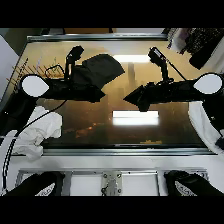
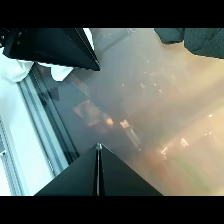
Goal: Fold the clothes and pants, and hang the long-sleeved shirts on hangers.
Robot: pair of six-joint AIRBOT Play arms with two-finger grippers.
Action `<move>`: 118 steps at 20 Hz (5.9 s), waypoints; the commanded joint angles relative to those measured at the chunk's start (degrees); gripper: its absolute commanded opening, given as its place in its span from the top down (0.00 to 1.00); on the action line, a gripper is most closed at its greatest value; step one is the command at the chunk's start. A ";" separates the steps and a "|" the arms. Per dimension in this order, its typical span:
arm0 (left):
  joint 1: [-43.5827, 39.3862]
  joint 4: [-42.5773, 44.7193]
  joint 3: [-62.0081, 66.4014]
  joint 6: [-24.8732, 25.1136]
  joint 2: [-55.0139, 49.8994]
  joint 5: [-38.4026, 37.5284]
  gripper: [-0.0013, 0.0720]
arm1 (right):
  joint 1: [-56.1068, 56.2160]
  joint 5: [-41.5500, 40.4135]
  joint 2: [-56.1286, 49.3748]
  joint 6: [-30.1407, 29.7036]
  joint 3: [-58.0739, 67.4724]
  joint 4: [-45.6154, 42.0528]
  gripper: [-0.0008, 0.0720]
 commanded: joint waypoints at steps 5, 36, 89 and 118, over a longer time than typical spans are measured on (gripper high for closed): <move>-0.04 0.02 -0.02 0.00 -0.02 0.00 0.96 | 0.04 0.02 -0.04 0.02 -0.02 0.02 0.95; 35.08 47.76 -21.49 -10.91 -8.28 -5.70 0.96 | 0.07 -0.07 -0.09 0.00 -0.02 0.04 0.95; 10.21 0.57 -34.75 -11.52 -0.44 12.09 0.96 | -27.10 -25.09 6.56 41.59 -46.07 -17.00 0.01; 13.00 7.89 30.47 -11.56 17.57 1.27 0.96 | -20.28 0.39 16.02 45.11 21.31 -35.95 0.96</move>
